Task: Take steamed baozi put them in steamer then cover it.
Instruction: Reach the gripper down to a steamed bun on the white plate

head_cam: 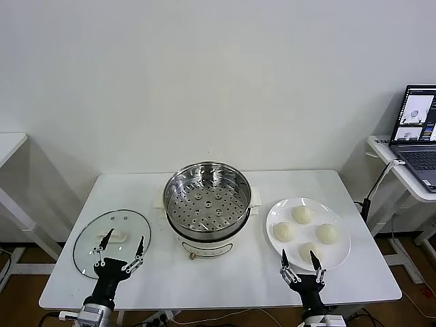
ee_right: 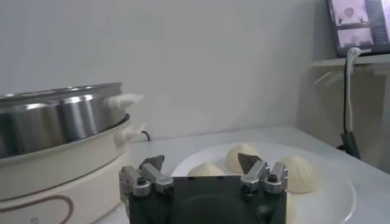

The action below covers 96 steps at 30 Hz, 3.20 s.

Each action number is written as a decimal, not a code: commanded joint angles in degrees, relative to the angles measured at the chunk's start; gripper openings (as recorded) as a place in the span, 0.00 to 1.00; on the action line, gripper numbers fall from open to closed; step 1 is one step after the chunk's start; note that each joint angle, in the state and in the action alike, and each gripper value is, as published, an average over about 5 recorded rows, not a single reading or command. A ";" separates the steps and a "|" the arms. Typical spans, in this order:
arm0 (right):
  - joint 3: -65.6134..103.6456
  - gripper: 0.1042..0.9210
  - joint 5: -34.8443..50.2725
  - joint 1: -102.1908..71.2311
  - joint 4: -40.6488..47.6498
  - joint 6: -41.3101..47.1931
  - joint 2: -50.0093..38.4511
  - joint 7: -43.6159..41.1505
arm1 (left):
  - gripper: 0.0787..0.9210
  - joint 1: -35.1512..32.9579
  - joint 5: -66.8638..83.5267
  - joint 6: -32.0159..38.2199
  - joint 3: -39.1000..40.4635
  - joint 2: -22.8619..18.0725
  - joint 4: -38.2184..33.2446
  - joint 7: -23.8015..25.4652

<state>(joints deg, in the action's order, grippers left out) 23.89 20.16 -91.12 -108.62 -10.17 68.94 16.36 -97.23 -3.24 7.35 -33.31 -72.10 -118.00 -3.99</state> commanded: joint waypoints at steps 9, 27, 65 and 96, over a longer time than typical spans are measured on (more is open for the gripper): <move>-2.87 0.88 14.51 36.40 21.23 9.92 -12.90 1.24 | 0.88 -0.86 -0.96 1.24 0.36 -0.35 -1.77 -0.05; -34.67 0.88 11.61 73.67 51.36 18.19 -28.94 -61.39 | 0.88 -1.46 -1.24 1.83 -0.22 -0.75 -1.86 -0.10; -60.04 0.88 -31.88 92.86 69.59 7.87 -13.93 -82.83 | 0.88 -3.25 -1.81 2.78 -1.28 -3.06 -1.88 -0.19; -60.85 0.68 -32.60 94.86 65.17 2.89 -13.03 -82.71 | 0.88 -3.04 -2.81 3.58 -1.66 -3.20 -1.12 -0.54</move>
<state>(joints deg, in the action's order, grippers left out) -35.94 -12.54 1.50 -39.28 -4.62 56.63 -66.44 -100.26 -5.58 10.85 -34.92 -75.36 -119.10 -4.48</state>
